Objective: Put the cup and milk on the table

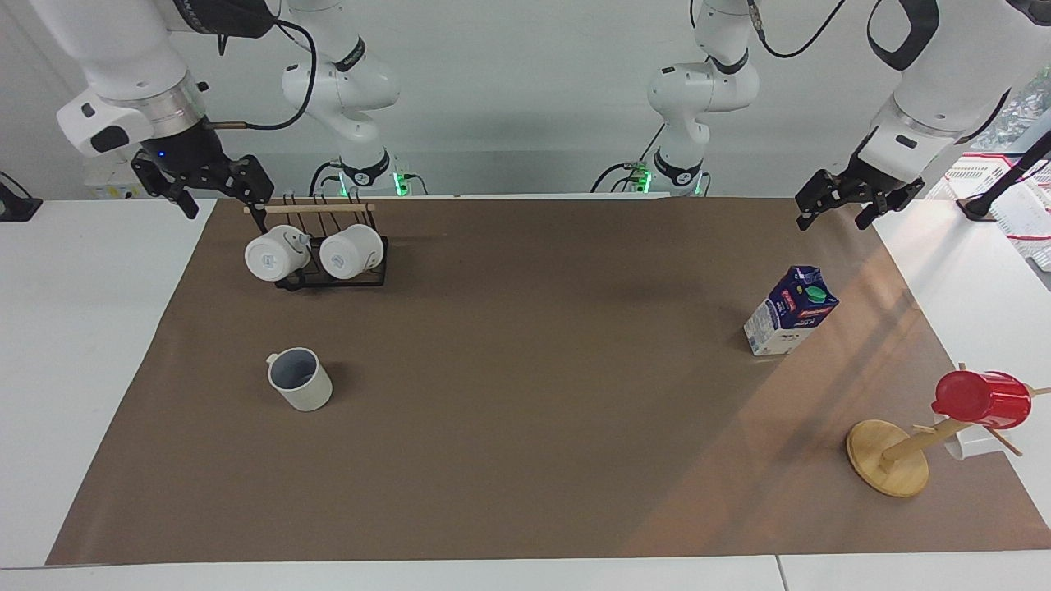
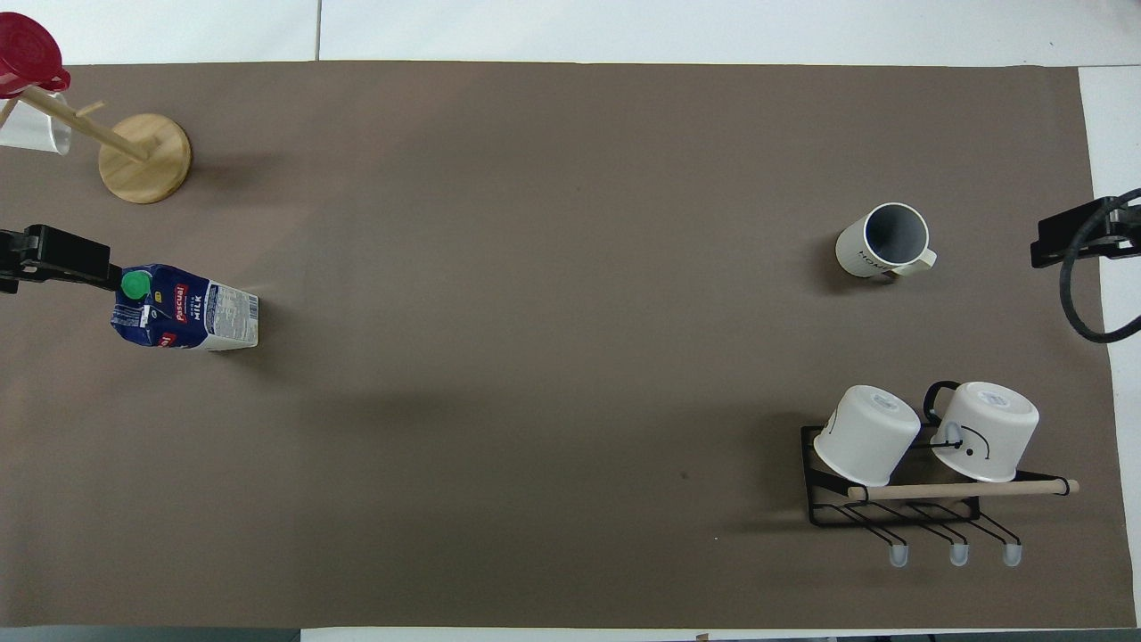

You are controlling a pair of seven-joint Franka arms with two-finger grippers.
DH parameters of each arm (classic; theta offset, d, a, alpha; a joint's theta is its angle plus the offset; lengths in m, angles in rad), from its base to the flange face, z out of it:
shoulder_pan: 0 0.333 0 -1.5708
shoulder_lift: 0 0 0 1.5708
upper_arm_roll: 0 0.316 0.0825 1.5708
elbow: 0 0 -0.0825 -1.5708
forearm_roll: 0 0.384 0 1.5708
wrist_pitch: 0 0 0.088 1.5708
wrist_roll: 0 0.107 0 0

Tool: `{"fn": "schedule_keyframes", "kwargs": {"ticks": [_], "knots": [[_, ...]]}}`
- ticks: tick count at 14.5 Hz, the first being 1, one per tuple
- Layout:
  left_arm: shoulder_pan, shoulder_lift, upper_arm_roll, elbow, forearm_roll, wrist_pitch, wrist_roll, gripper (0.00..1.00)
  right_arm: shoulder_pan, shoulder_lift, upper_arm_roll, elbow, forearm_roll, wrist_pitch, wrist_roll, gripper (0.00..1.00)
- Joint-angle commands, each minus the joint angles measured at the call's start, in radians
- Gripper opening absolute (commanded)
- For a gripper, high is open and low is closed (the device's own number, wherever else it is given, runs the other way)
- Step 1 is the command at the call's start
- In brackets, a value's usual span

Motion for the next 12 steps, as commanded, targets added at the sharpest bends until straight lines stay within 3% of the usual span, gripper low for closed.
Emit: {"fn": "schedule_keyframes", "kwargs": {"ticks": [1, 12], "knots": [[-0.002, -0.02, -0.003, -0.012, 0.007, 0.013, 0.007, 1.0, -0.003, 0.011, 0.0, 0.019, 0.008, -0.007, -0.015, 1.0], [0.007, -0.04, -0.005, -0.067, 0.007, 0.059, 0.011, 1.0, -0.017, 0.002, -0.002, -0.009, 0.044, 0.024, -0.02, 1.0]]}}
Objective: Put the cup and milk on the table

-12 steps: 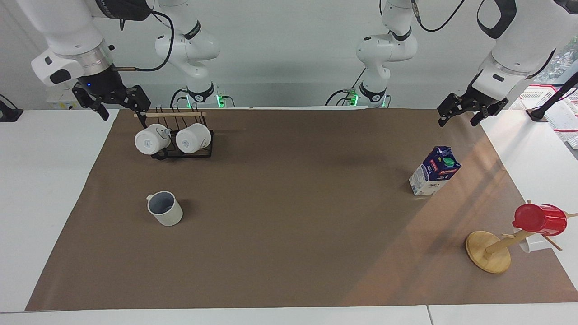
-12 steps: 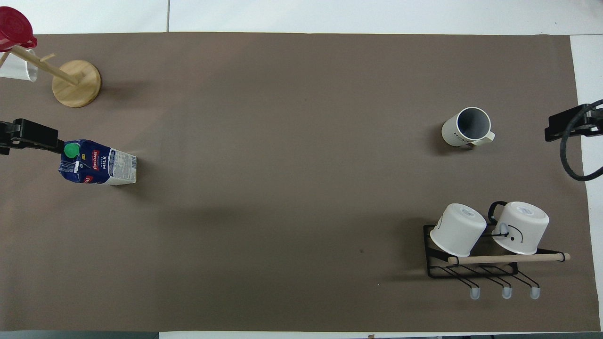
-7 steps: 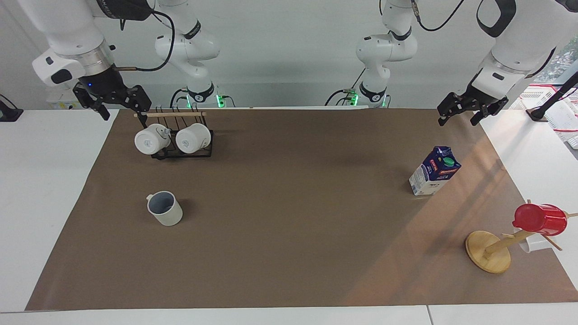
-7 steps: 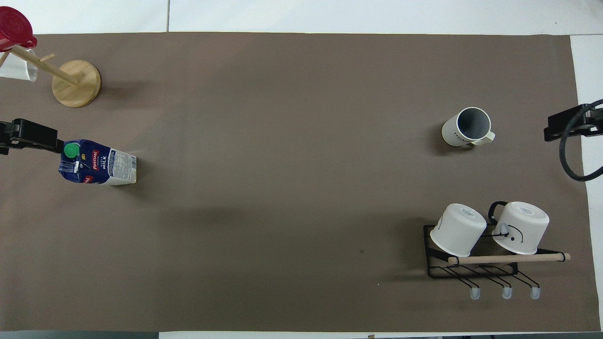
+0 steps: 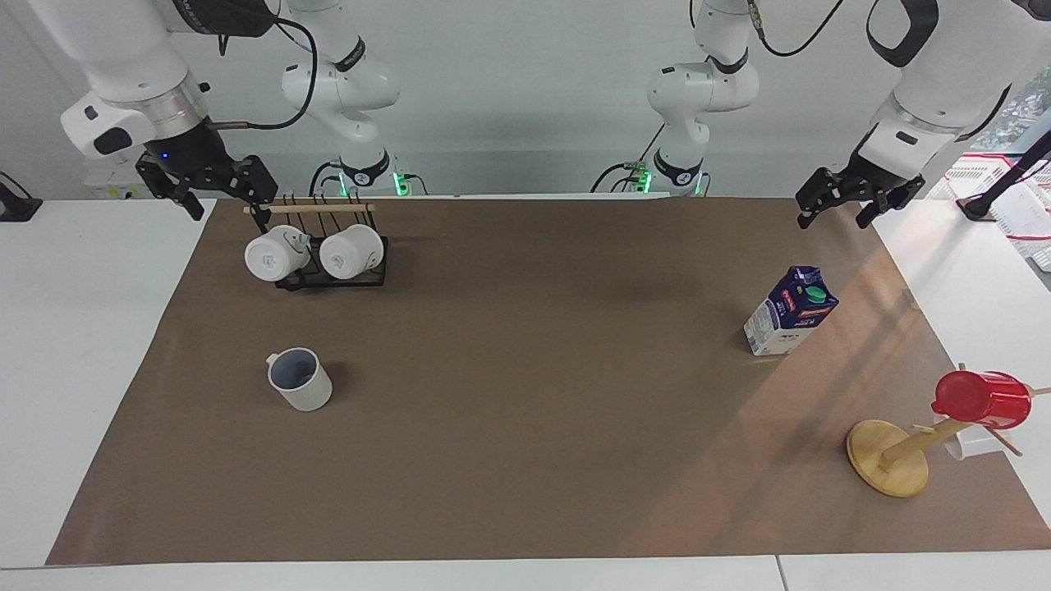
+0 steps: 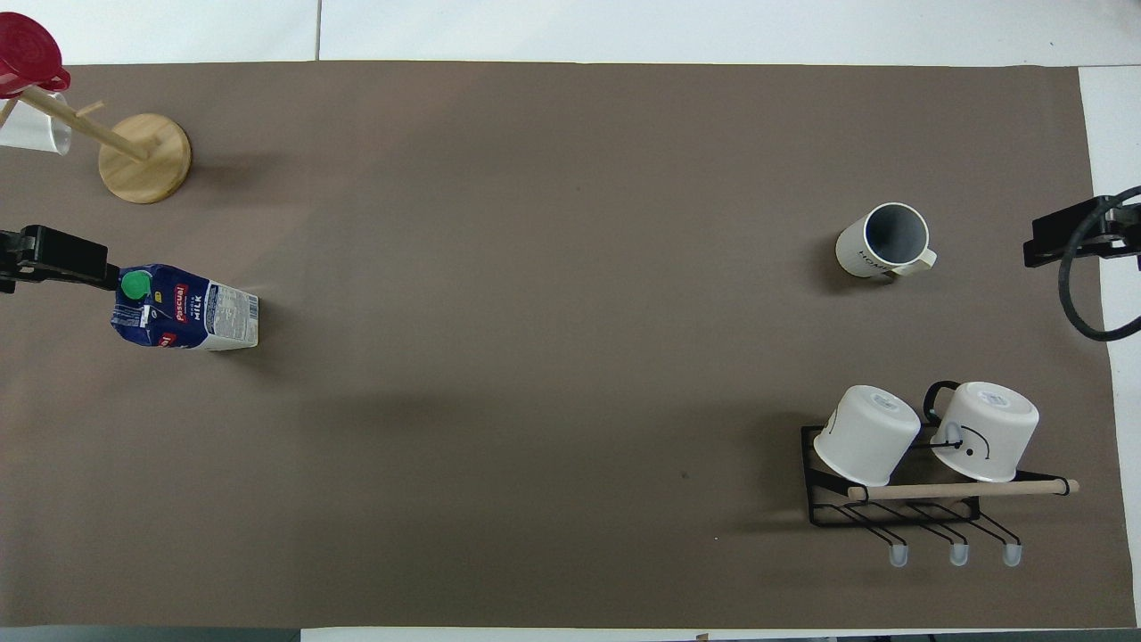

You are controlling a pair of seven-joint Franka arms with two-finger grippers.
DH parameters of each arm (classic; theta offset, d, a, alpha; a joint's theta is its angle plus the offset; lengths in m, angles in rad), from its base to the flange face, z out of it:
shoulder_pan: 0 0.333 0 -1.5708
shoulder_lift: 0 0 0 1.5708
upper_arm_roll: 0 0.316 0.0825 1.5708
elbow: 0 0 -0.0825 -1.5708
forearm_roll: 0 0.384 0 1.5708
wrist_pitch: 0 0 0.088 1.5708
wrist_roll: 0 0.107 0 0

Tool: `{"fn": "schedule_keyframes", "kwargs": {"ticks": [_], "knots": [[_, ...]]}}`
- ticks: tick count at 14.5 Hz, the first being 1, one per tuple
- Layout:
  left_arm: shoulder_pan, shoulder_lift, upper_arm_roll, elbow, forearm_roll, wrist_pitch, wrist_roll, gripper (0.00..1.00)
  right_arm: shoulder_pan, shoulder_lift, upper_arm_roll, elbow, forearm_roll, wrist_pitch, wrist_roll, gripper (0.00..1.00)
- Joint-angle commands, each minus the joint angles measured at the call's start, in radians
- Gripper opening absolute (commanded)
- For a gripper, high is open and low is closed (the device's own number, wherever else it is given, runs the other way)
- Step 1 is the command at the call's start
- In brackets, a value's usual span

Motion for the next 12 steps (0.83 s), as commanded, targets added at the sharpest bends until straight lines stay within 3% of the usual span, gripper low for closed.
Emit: {"fn": "schedule_keyframes", "kwargs": {"ticks": [1, 3, 5, 7, 9, 12], "knots": [[0.001, -0.032, -0.004, -0.08, 0.007, 0.071, 0.011, 1.0, -0.013, -0.001, 0.0, -0.011, 0.02, 0.022, -0.015, 1.0], [0.004, -0.032, -0.004, -0.12, 0.007, 0.126, 0.011, 1.0, -0.01, -0.029, 0.0, -0.074, 0.02, 0.048, -0.012, 1.0], [0.011, -0.033, 0.001, -0.171, 0.005, 0.191, 0.013, 1.0, -0.009, -0.099, 0.0, -0.252, 0.02, 0.219, -0.023, 1.0], [0.027, -0.032, 0.002, -0.212, 0.005, 0.235, 0.015, 1.0, -0.001, -0.144, 0.002, -0.435, 0.021, 0.469, -0.024, 1.0], [0.036, -0.033, 0.002, -0.298, 0.007, 0.326, 0.022, 1.0, 0.005, -0.051, 0.002, -0.451, 0.05, 0.565, -0.073, 1.0], [0.061, -0.024, 0.002, -0.363, 0.007, 0.412, 0.03, 1.0, -0.018, 0.08, 0.0, -0.446, 0.083, 0.712, -0.373, 1.0]]}}
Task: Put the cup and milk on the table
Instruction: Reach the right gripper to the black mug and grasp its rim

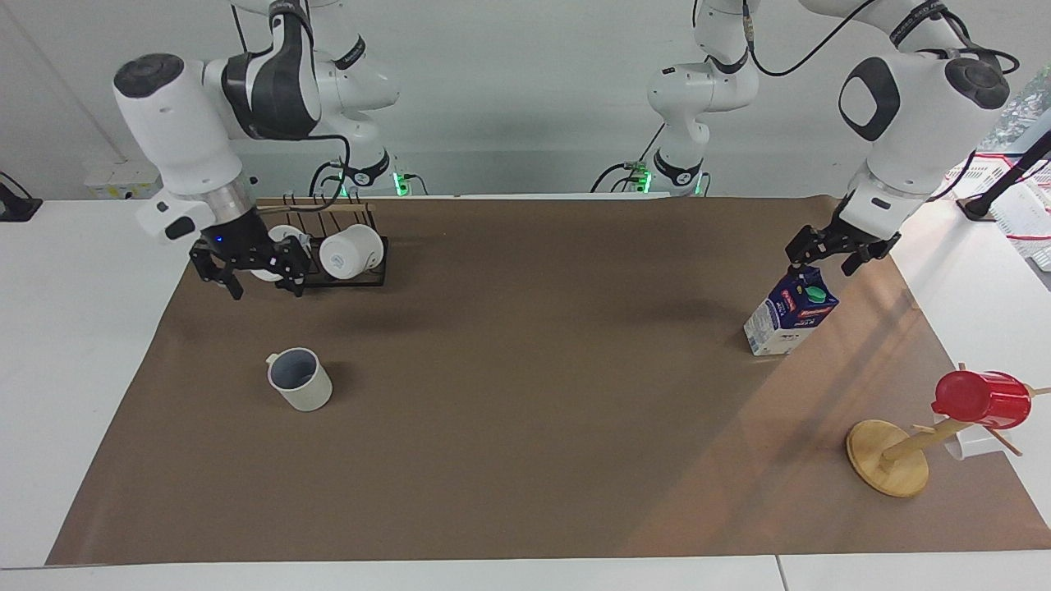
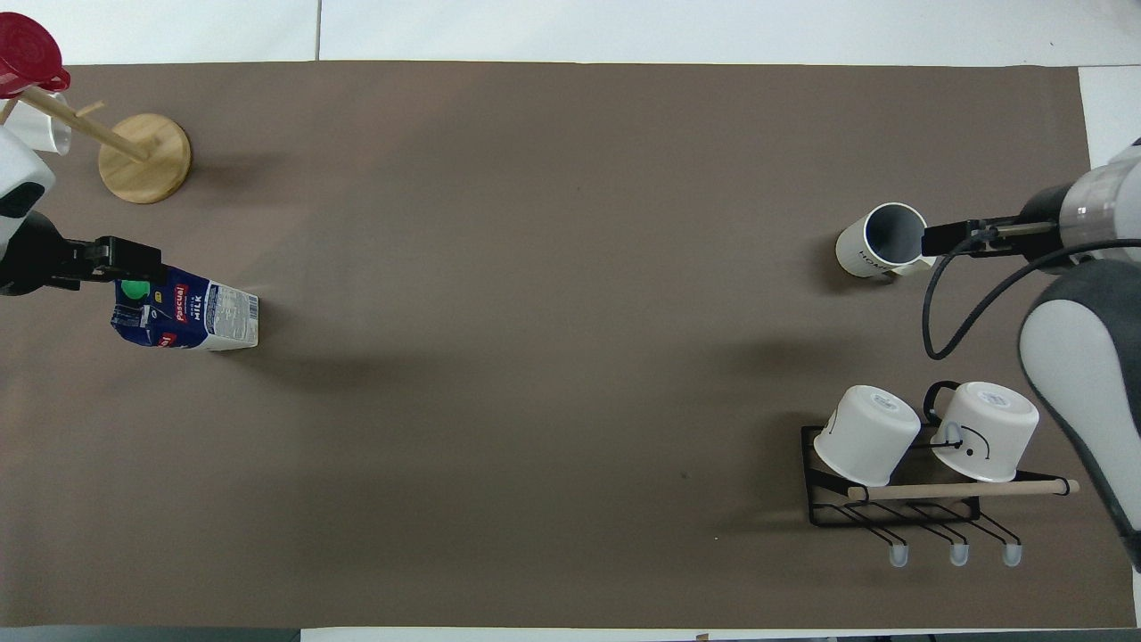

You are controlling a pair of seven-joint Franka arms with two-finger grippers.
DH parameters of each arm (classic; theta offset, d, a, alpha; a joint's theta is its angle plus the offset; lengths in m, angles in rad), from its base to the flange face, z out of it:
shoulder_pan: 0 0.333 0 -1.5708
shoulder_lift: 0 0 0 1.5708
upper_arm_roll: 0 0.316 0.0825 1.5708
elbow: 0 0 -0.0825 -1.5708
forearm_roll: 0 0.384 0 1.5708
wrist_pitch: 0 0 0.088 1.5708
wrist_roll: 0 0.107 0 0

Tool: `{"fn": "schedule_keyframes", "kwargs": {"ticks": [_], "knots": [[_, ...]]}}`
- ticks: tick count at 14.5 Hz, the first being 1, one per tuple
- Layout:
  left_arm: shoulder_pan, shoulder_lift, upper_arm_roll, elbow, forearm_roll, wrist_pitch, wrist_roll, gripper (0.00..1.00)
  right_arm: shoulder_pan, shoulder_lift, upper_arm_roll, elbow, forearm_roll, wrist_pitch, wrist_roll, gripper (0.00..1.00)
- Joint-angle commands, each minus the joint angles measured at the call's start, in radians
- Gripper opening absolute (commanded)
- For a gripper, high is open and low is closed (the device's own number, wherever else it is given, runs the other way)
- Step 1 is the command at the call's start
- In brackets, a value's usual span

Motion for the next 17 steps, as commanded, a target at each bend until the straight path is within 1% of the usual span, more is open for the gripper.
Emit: {"fn": "schedule_keyframes", "kwargs": {"ticks": [1, 3, 5, 7, 9, 10, 11, 12, 13, 14, 15, 16, 17], "knots": [[0.022, -0.022, -0.003, -0.091, 0.007, 0.08, 0.022, 1.0, -0.035, 0.108, -0.001, 0.009, 0.028, 0.09, -0.242, 1.0], [0.028, -0.021, -0.003, -0.131, 0.007, 0.13, 0.02, 1.0, -0.048, 0.145, -0.001, -0.001, 0.028, 0.154, -0.393, 1.0], [0.028, -0.019, -0.003, -0.154, 0.007, 0.149, 0.011, 1.0, -0.068, 0.185, -0.001, -0.001, 0.03, 0.188, -0.48, 1.0], [0.028, -0.015, -0.003, -0.156, 0.007, 0.152, 0.007, 1.0, -0.063, 0.19, -0.001, -0.026, 0.03, 0.22, -0.498, 1.0], [0.028, -0.013, -0.003, -0.154, 0.007, 0.166, 0.003, 1.0, -0.054, 0.188, -0.001, -0.047, 0.049, 0.263, -0.455, 1.0], [0.028, -0.013, -0.003, -0.154, 0.007, 0.177, 0.0, 0.93, -0.057, 0.208, -0.001, -0.046, 0.083, 0.273, -0.403, 1.0], [0.028, -0.012, -0.003, -0.154, 0.007, 0.183, -0.001, 0.83, -0.06, 0.246, -0.001, -0.038, 0.1, 0.286, -0.395, 1.0], [0.028, -0.012, -0.003, -0.154, 0.007, 0.183, -0.001, 0.53, -0.058, 0.262, -0.001, -0.037, 0.106, 0.315, -0.393, 1.0], [0.028, -0.013, -0.003, -0.154, 0.007, 0.183, -0.001, 0.27, -0.055, 0.265, -0.001, -0.037, 0.106, 0.325, -0.393, 1.0], [0.029, -0.013, -0.003, -0.154, 0.007, 0.174, -0.001, 0.02, -0.057, 0.266, -0.001, -0.037, 0.106, 0.325, -0.396, 0.92], [0.029, -0.013, -0.003, -0.154, 0.007, 0.171, -0.001, 0.0, -0.057, 0.266, -0.001, -0.038, 0.106, 0.325, -0.398, 0.62], [0.029, -0.013, -0.003, -0.153, 0.007, 0.171, -0.001, 0.0, -0.055, 0.266, -0.001, -0.038, 0.106, 0.323, -0.393, 0.03], [0.029, -0.013, -0.003, -0.148, 0.007, 0.171, -0.001, 0.0, -0.054, 0.266, -0.001, -0.038, 0.106, 0.317, -0.387, 0.0]]}}
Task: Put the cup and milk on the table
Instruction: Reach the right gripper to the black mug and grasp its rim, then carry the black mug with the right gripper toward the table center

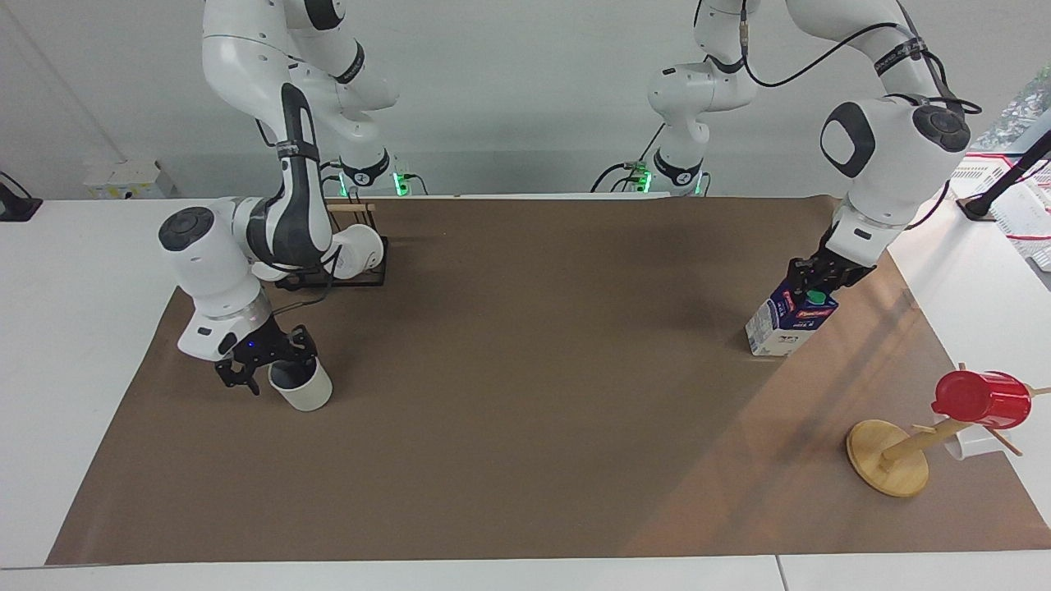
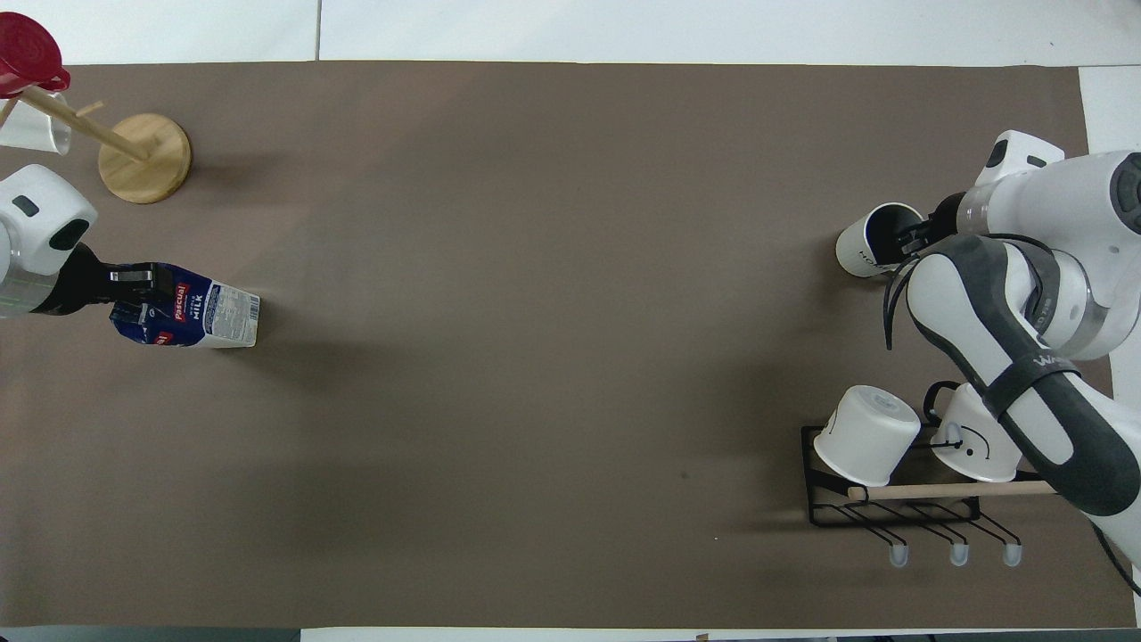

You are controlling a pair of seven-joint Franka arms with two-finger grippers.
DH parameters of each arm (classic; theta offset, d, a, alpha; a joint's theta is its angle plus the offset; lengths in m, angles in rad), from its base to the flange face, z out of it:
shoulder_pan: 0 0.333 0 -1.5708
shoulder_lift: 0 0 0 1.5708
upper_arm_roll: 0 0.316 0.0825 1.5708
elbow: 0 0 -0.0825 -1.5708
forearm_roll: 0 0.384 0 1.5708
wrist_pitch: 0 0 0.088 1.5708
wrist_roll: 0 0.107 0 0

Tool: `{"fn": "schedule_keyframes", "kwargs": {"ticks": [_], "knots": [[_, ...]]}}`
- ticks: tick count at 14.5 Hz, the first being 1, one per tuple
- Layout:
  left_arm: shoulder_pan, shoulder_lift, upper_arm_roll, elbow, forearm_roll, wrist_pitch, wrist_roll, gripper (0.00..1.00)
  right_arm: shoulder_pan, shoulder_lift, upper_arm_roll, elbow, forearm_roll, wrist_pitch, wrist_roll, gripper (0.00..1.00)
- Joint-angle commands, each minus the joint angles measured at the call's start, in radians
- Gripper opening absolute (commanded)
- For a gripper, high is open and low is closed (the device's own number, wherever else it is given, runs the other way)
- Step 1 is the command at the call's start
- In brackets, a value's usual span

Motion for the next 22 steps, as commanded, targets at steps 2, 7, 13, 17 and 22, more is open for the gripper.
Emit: {"fn": "schedule_keyframes", "kwargs": {"ticks": [2, 7, 13, 17, 22], "knots": [[0.011, -0.018, -0.005, -0.004, 0.007, 0.012, -0.004, 0.0, -0.004, -0.008, 0.003, 0.001, 0.024, 0.001, 0.016, 0.0], [0.011, -0.044, -0.001, 0.084, 0.007, -0.11, 0.004, 0.0, 0.001, -0.008, 0.003, 0.065, 0.024, -0.074, 0.036, 0.0], [0.011, -0.046, -0.001, 0.122, 0.007, -0.173, 0.007, 0.0, 0.145, -0.014, 0.004, 0.243, -0.017, -0.317, 0.515, 0.0], [0.01, -0.046, -0.001, 0.12, 0.007, -0.163, 0.007, 0.0, 0.269, -0.015, 0.004, 0.228, -0.059, -0.294, 0.829, 0.0], [0.01, -0.046, -0.001, 0.119, 0.008, -0.16, 0.007, 0.0, 0.459, 0.02, 0.004, 0.229, -0.1, -0.262, 1.166, 0.0]]}}
